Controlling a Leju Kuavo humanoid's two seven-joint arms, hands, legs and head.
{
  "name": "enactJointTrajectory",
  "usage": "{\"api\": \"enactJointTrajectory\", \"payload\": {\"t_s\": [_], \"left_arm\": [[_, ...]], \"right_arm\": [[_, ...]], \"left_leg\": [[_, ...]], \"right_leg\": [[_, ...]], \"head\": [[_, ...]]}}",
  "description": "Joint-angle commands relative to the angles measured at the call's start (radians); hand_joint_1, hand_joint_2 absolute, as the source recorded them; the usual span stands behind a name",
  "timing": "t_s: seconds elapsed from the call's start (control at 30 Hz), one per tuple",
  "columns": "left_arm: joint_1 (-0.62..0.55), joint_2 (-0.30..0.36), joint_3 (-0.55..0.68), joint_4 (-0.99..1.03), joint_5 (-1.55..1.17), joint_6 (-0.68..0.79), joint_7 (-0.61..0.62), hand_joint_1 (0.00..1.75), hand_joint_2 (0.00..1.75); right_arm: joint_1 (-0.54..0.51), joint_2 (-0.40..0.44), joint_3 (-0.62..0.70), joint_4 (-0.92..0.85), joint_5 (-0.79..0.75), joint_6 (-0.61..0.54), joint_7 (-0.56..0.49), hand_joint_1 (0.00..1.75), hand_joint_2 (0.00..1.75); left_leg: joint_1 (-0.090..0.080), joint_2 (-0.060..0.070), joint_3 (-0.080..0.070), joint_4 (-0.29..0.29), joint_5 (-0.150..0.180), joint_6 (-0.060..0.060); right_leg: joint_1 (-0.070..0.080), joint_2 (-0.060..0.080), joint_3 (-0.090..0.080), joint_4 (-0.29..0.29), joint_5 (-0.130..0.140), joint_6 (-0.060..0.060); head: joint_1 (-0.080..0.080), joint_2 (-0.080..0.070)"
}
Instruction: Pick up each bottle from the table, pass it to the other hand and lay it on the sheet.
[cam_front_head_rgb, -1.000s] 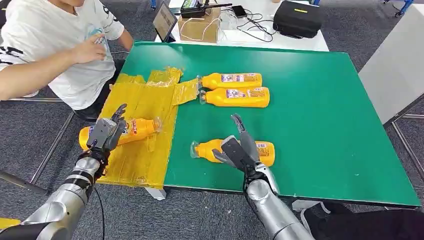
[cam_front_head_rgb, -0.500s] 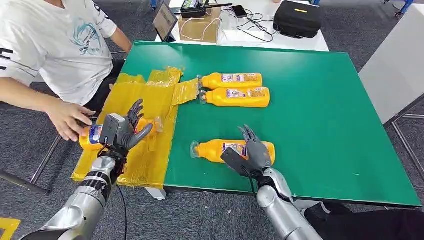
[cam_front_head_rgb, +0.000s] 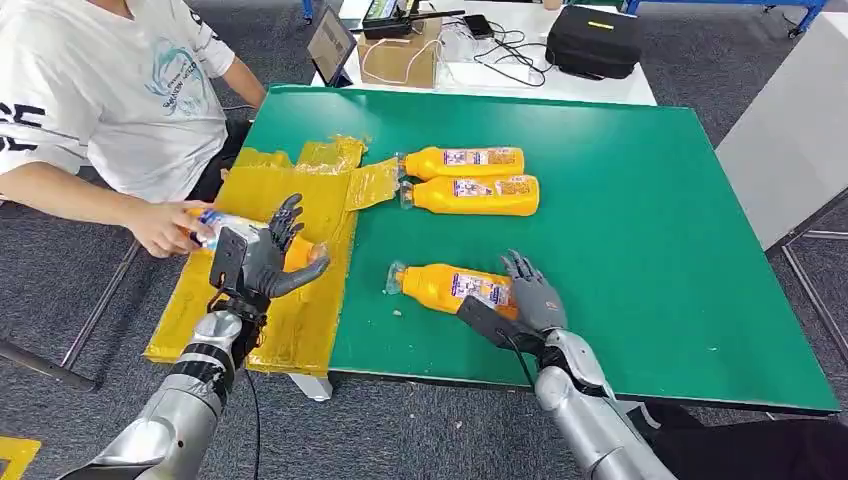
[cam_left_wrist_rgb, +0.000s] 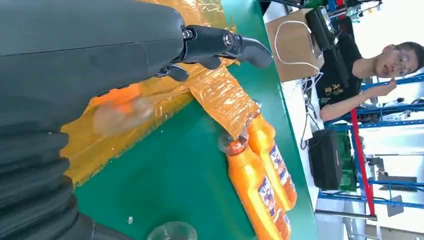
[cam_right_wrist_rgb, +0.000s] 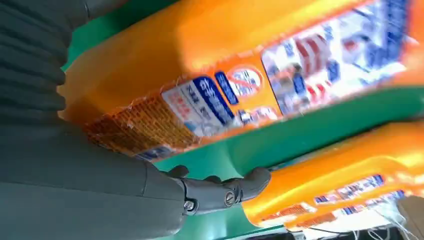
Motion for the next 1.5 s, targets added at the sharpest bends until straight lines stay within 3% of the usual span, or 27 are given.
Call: {"api": "enactJointTrajectory", "payload": {"t_s": [0.03, 0.07, 0.1, 0.13, 0.17, 0.53, 0.7, 1.07, 1.27, 1.5], "left_arm": [[-0.008, -0.019, -0.071, -0.011, 0.06, -0.055, 0.031, 0.0, 1.75], [-0.009, -0.019, -0.077, -0.011, 0.063, -0.052, 0.029, 0.0, 1.75], [-0.011, -0.019, -0.082, -0.008, 0.067, -0.066, 0.029, 0.0, 1.75], [-0.014, -0.02, -0.084, -0.006, 0.068, -0.063, 0.029, 0.0, 1.75], [-0.018, -0.021, -0.086, -0.004, 0.068, -0.061, 0.029, 0.0, 1.75], [-0.058, -0.016, -0.118, 0.054, 0.098, -0.09, 0.023, 0.0, 1.75], [-0.073, -0.017, -0.128, 0.064, 0.098, -0.06, 0.032, 0.0, 1.75], [-0.089, -0.015, -0.144, 0.076, 0.102, -0.054, 0.034, 0.0, 1.75], [-0.094, -0.042, -0.15, 0.08, 0.108, 0.01, 0.044, 0.0, 1.75], [-0.069, -0.086, -0.195, 0.111, 0.152, -0.061, 0.108, 0.0, 1.75]], "right_arm": [[-0.071, -0.09, 0.045, 0.131, 0.112, 0.127, 0.068, 0.0, 1.75], [-0.094, -0.098, 0.06, 0.154, 0.129, 0.158, 0.072, 0.07, 1.75], [-0.109, -0.099, 0.062, 0.172, 0.125, 0.188, 0.065, 1.06, 1.75], [-0.12, -0.099, 0.064, 0.183, 0.118, 0.211, 0.053, 1.66, 1.75], [-0.129, -0.099, 0.067, 0.193, 0.117, 0.22, 0.049, 1.73, 1.75], [-0.234, -0.107, 0.116, 0.316, 0.024, 0.325, -0.031, 1.75, 1.75], [-0.204, -0.055, 0.052, 0.295, -0.081, 0.254, -0.08, 1.75, 1.75], [-0.204, -0.032, 0.031, 0.305, -0.133, 0.225, -0.12, 1.75, 1.75], [-0.106, 0.087, -0.163, 0.2, -0.348, 0.07, -0.243, 1.75, 1.75], [-0.081, 0.183, -0.209, 0.145, -0.437, -0.018, -0.318, 1.75, 1.75]], "left_leg": [[0.001, -0.002, 0.002, 0.001, -0.001, -0.001], [0.002, -0.002, 0.003, 0.001, -0.002, -0.001], [0.001, -0.002, 0.002, 0.0, -0.001, -0.001], [0.001, -0.001, 0.002, 0.0, -0.001, -0.001], [0.001, -0.001, 0.003, 0.0, -0.001, -0.001], [0.001, 0.001, 0.003, 0.0, 0.0, 0.0], [0.002, -0.001, 0.004, 0.0, 0.0, 0.0], [0.002, 0.001, 0.004, 0.0, -0.001, -0.001], [0.002, 0.001, 0.005, 0.0, -0.001, -0.001], [0.002, 0.002, 0.004, 0.001, -0.003, -0.001]], "right_leg": [[0.002, -0.003, 0.004, 0.0, -0.002, -0.002], [0.002, -0.003, 0.005, -0.001, -0.002, -0.002], [0.001, -0.002, 0.004, 0.0, -0.002, -0.001], [0.001, -0.002, 0.003, 0.0, -0.001, -0.001], [0.001, -0.002, 0.004, -0.001, -0.001, -0.002], [0.001, -0.001, 0.004, 0.0, 0.0, 0.0], [0.002, -0.002, 0.006, -0.001, 0.0, -0.001], [0.002, -0.001, 0.005, -0.001, 0.0, -0.001], [0.002, -0.001, 0.006, -0.001, 0.0, -0.001], [0.002, 0.001, 0.005, 0.0, -0.002, -0.001]], "head": [[0.0, 0.0], [0.0, 0.0], [0.0, 0.0], [0.0, 0.0], [0.0, 0.0], [0.0, 0.0], [0.0, 0.0], [0.0, 0.0], [0.0, 0.0], [0.0, 0.0]]}}
